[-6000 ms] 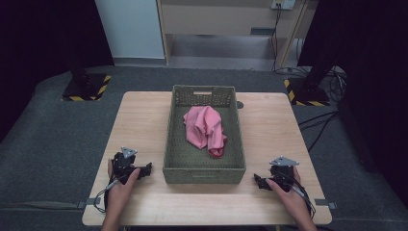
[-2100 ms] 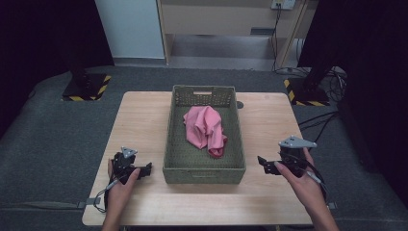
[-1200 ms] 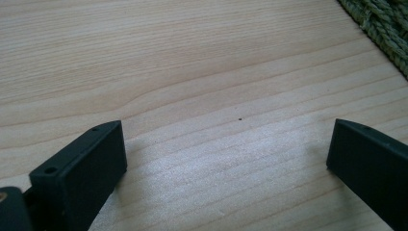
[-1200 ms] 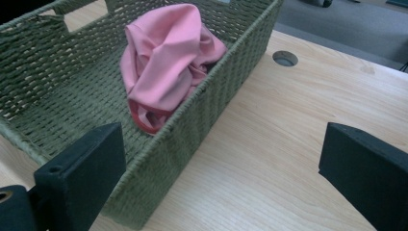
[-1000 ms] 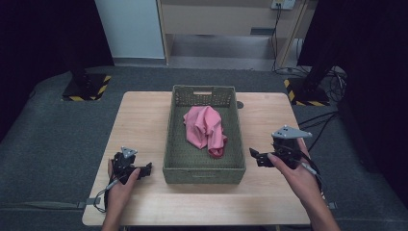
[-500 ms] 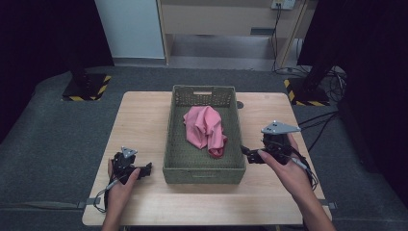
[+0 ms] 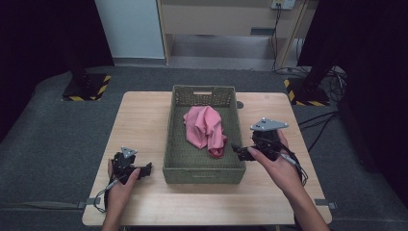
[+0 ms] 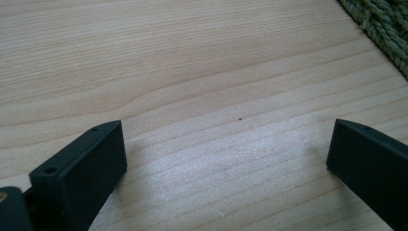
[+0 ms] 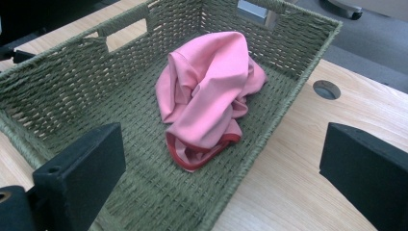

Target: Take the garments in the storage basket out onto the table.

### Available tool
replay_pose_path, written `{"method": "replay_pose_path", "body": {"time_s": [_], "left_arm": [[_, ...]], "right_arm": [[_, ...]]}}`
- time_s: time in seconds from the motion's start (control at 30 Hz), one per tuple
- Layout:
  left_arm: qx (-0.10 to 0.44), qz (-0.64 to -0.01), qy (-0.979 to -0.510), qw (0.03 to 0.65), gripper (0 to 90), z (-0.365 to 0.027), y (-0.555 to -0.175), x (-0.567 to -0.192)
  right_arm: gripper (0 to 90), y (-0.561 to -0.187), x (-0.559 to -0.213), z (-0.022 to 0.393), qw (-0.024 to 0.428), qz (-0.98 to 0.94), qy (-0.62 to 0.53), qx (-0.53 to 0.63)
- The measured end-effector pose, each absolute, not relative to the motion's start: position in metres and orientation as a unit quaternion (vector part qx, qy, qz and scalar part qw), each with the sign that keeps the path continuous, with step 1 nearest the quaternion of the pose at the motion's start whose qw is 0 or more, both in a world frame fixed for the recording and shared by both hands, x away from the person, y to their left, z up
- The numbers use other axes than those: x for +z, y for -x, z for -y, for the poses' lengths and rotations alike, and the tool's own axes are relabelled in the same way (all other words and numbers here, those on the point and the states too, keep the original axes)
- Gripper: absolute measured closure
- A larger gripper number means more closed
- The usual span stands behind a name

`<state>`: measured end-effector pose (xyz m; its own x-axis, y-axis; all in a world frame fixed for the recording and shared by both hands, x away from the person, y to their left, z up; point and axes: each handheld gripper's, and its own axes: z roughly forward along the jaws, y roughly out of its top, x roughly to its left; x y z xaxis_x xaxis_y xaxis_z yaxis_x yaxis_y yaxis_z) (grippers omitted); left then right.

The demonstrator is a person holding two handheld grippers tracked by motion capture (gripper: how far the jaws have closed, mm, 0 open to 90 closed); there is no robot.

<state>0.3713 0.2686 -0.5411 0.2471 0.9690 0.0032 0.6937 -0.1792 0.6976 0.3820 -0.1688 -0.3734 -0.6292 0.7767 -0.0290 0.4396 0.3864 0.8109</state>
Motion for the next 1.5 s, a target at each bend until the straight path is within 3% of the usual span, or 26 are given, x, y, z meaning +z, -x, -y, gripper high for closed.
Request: {"method": "replay_pose_path", "body": {"time_s": [1.5], "left_arm": [[0.232, -0.568, -0.732, 0.296, 0.0, -0.269, -0.371, -0.541]], "right_arm": [[1.9, -0.422, -0.374, 0.109, 0.189, -0.812, -0.38, 0.401]]}}
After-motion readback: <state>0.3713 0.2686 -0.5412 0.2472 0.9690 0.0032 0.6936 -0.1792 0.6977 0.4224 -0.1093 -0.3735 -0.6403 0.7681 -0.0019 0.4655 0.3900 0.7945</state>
